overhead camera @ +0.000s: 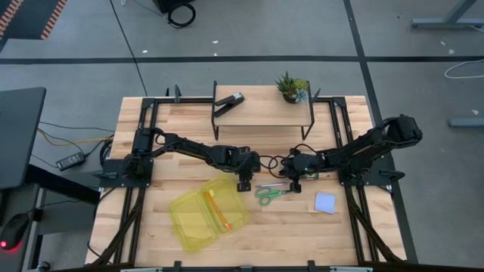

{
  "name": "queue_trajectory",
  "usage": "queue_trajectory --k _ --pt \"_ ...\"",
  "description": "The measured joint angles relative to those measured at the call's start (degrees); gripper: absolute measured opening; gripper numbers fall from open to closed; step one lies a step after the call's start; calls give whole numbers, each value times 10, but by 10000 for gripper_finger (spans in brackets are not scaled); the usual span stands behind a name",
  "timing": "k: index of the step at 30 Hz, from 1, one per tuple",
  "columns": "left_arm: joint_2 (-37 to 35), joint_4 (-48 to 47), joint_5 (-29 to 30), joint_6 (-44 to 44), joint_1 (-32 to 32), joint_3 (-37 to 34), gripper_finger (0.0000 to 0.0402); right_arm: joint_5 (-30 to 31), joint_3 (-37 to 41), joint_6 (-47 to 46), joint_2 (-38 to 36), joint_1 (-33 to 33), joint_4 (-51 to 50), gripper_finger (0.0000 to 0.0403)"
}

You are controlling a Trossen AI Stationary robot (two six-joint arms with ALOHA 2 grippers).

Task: Pack school essentials
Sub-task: Put the orange pencil into the supply box

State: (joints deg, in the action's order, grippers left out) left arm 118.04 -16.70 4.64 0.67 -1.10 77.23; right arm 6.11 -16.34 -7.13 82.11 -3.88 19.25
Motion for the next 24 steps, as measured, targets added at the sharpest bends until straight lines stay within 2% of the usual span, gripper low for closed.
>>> queue_trajectory --k 6,10,14,24 --pt "1 0 0 10 0 0 184 -6 -16 14 -1 0 -12 19" --pt "13 -4 0 15 0 0 210 -17 -28 18 0 -1 -30 18" --pt "17 -4 -5 15 0 1 192 -17 -54 18 0 -1 -70 18" --pt "19 -6 -15 31 0 2 101 -17 -159 27 0 -9 -220 15"
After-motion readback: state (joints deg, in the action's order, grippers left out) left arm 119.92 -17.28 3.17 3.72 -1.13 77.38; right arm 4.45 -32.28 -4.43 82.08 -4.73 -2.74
